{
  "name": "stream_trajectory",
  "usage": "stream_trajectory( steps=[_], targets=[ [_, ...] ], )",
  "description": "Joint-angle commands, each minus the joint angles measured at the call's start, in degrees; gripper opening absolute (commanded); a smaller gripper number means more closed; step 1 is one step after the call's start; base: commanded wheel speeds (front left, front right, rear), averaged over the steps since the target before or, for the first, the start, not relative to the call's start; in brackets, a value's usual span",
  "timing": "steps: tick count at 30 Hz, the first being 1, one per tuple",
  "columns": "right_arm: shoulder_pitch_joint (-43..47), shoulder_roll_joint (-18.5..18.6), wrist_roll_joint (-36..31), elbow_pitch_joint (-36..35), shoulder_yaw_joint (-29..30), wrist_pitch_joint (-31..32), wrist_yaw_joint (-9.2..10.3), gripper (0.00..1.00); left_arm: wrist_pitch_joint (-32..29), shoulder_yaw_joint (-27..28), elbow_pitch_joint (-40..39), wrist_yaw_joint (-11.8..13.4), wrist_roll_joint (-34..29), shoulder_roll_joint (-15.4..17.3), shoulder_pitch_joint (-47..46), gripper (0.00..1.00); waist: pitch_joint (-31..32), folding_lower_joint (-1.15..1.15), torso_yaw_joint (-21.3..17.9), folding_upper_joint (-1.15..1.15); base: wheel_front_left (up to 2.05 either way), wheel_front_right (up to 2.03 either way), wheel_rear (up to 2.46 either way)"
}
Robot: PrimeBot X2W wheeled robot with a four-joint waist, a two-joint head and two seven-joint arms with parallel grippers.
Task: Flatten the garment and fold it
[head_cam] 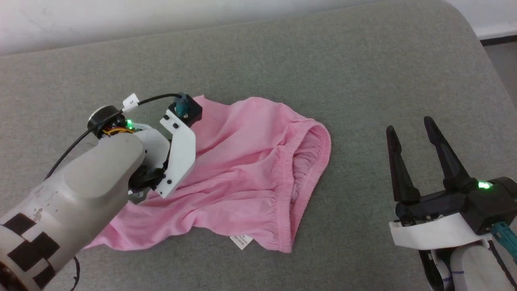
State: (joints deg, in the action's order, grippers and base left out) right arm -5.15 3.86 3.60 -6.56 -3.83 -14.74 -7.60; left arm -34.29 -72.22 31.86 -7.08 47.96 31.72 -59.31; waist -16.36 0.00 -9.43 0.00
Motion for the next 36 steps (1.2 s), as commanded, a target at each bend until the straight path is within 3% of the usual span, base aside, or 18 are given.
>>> stream_trajectory(
  steps=[1, 2, 7, 12, 19, 24, 31, 32, 33, 34, 36],
  targets=[
    [-0.9, -0.1, 0.1, -0.1, 0.0, -0.3, 0.11, 1.0, -0.7, -1.0, 0.3, -0.4, -0.8, -0.6, 2.0, 0.94, -1.9, 0.0, -1.5, 0.0, 0.0, 0.0, 0.0],
    [-1.0, -0.1, 0.1, -0.1, 0.1, -0.3, 0.11, 1.0, -0.7, -1.0, -0.2, -0.4, -1.1, -0.7, 2.0, 0.0, -2.0, 0.0, -1.4, 0.0, 0.0, 0.0, 0.0],
    [-1.3, -0.2, 0.0, -0.2, 0.4, -0.3, 0.11, 1.0, 5.1, -0.7, -2.3, -0.4, -1.9, 0.4, -2.6, 0.0, -2.6, 0.0, -1.1, 0.0, 0.0, 0.0, 0.0],
    [-3.0, -0.3, 0.2, -0.6, -0.5, -0.3, 0.11, 1.0, 12.6, 2.3, 0.8, -0.4, -3.6, 0.8, -10.2, 0.0, -4.6, 0.0, -2.3, 0.0, 0.0, 0.0, 0.0],
    [-5.7, -0.5, 0.5, -1.5, -2.1, -0.3, 0.11, 1.0, 21.0, 5.8, 11.9, 3.9, -6.5, -0.6, -16.7, 0.0, -9.8, 0.0, -6.2, 0.0, 0.0, 0.0, 0.0],
    [-7.1, -0.8, 1.0, -1.8, -2.6, -0.3, 0.11, 1.0, 25.1, 5.3, 21.5, 5.3, -8.2, -1.1, -16.8, 0.0, -12.9, 0.0, -9.0, 0.0, 0.0, 0.0, 0.0],
    [-7.4, -0.9, 1.0, -1.5, -2.2, -0.3, 0.11, 1.0, 25.3, 5.1, 30.7, 3.8, -6.3, -2.5, -12.7, 0.0, -12.9, 0.0, -9.5, 0.0, 0.0, 0.0, 0.0],
    [-7.3, -0.9, 0.8, -1.5, -1.9, -0.3, 0.11, 1.0, 26.1, 5.2, 31.0, 3.7, -6.0, -3.2, -12.4, 0.06, -12.5, 0.0, -9.1, 0.0, 0.0, 0.0, 0.0],
    [-7.3, -0.9, 0.6, -1.5, -1.7, -0.3, 0.11, 1.0, 27.3, 5.3, 31.1, 3.6, -5.9, -3.9, -12.3, 0.94, -11.9, 0.0, -8.5, 0.0, 0.0, 0.0, 0.0],
    [-7.3, -0.9, 0.3, -1.4, -1.6, -0.3, 0.11, 1.0, 29.1, 5.8, 31.1, 3.6, -5.6, -4.6, -12.3, 1.0, -11.1, 0.0, -7.9, 0.0, 0.0, 0.0, 0.0],
    [-7.5, -0.4, -0.5, -1.5, -1.4, -0.3, 0.11, 1.0, 32.4, 5.9, 31.0, 3.3, -5.6, -5.7, -12.1, 1.0, -9.5, 0.0, -6.8, 0.0, 0.0, 0.0, 0.0]
  ],
)
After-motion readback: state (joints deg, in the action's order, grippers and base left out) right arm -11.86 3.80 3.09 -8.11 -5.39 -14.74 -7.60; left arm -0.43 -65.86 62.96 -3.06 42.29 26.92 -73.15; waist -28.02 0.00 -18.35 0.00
